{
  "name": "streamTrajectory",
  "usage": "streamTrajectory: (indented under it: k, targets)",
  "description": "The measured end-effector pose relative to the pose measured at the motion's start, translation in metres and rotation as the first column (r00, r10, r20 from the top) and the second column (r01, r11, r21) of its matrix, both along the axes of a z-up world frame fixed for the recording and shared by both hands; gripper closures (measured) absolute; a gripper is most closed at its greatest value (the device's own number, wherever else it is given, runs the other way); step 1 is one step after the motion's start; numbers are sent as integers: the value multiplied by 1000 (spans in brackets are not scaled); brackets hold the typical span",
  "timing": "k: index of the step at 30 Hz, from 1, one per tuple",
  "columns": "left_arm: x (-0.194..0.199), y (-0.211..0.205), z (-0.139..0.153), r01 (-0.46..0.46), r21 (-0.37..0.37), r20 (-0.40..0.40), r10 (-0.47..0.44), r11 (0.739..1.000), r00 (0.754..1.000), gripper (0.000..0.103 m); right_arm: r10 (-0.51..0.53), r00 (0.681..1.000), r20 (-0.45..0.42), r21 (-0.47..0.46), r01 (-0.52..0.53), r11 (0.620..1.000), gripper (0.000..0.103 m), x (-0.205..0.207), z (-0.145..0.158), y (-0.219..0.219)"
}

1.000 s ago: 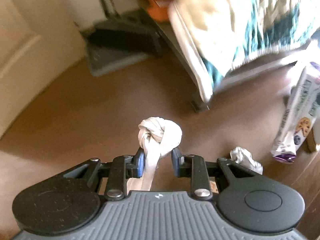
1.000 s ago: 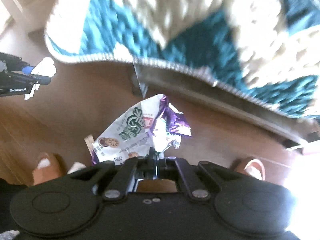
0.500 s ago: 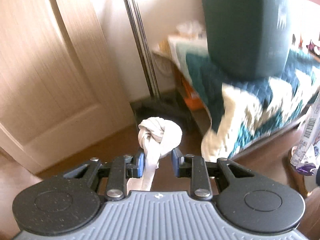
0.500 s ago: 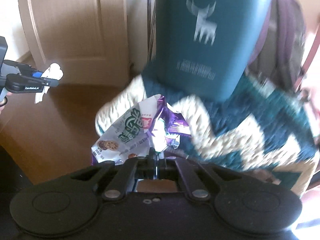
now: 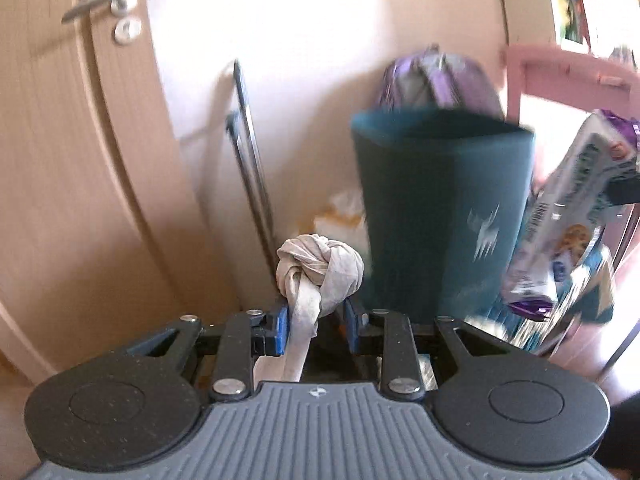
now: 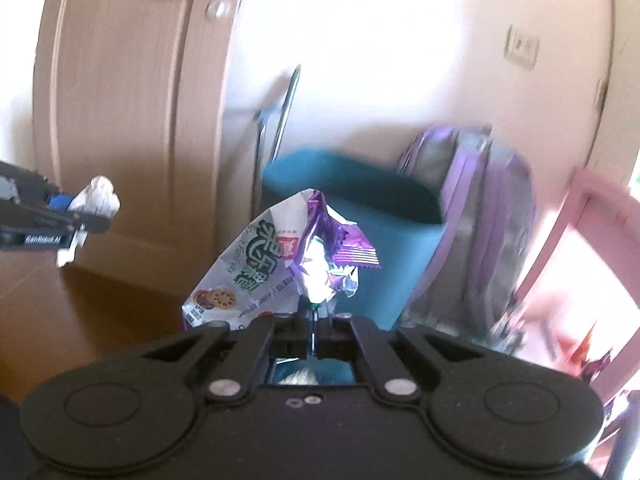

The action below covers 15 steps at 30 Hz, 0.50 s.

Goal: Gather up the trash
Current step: 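Lift the beige bag and snack bag up to the teal bin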

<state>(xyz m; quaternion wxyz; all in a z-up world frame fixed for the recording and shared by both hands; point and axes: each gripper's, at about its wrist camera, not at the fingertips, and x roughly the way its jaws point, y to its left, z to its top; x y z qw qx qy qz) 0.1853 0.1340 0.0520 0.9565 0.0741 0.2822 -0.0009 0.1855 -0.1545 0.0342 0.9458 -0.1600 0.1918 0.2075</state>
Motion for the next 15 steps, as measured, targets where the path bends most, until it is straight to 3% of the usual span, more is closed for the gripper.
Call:
streamTrajectory:
  k: [6,15]
  targets:
    - [35,-28,51,47,-59,75,-42,997,996,76,-44,991,125,34,40,999,103,24,55,-7]
    - [95,-73,104,115,-97,135,-102,989,986,76,-116,968,222,51,107,993,103,68,101,-10]
